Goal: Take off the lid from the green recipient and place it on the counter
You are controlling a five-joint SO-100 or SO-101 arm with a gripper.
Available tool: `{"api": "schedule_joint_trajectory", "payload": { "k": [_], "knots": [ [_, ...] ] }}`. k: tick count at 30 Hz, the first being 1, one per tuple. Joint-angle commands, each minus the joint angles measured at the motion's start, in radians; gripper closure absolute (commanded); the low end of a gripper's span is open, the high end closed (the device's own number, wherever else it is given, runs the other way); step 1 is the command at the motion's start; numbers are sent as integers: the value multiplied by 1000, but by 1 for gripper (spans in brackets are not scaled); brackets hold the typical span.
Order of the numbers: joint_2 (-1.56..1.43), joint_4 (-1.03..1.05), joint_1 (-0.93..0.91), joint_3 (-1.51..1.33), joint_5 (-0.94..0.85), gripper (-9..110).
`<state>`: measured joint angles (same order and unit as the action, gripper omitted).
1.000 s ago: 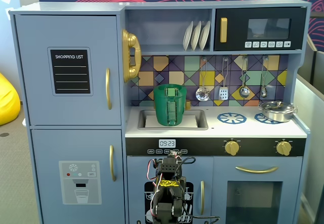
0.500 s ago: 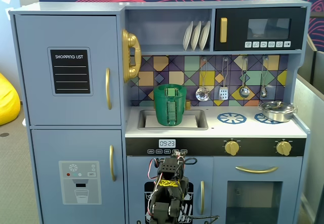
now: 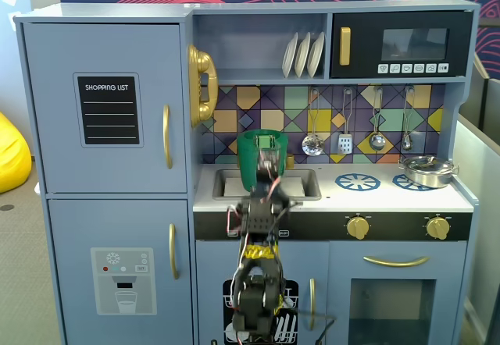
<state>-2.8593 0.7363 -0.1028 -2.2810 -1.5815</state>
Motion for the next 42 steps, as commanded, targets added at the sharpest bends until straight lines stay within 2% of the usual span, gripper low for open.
{"api": "schedule_joint_trajectory", "payload": {
  "k": [1, 4, 7, 14, 28, 42],
  "knots": [
    [137, -129, -2, 225, 17, 80],
    [163, -215, 0, 235, 23, 70],
    [181, -281, 9, 235, -8, 65],
    [273, -557, 26, 216, -54, 67],
    [465, -641, 35, 354, -84, 63],
    [600, -655, 20, 431, -114, 66]
  ]
}}
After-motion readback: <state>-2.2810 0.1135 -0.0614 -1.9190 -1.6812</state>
